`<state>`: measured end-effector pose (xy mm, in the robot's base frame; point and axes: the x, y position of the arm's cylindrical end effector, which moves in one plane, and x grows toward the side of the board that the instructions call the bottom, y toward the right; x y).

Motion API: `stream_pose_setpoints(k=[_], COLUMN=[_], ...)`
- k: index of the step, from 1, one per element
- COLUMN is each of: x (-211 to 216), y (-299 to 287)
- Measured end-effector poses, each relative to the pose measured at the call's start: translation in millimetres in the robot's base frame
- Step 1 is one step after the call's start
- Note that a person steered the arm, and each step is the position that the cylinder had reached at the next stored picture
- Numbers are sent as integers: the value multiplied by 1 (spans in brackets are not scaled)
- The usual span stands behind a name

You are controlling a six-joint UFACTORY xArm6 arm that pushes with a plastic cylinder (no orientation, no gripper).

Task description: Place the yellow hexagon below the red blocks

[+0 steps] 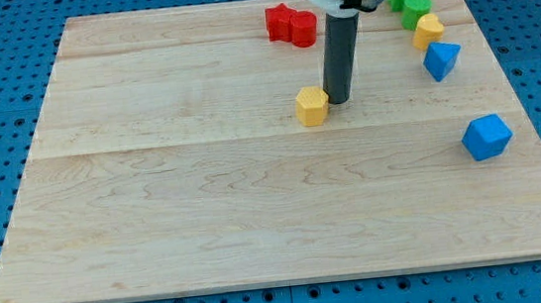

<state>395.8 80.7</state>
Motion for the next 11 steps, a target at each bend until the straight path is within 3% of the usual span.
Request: stream_pose_setpoints(k=[1, 2, 3, 7, 11], x=[11, 65, 75, 71, 23], y=[2, 18, 19, -18, -33])
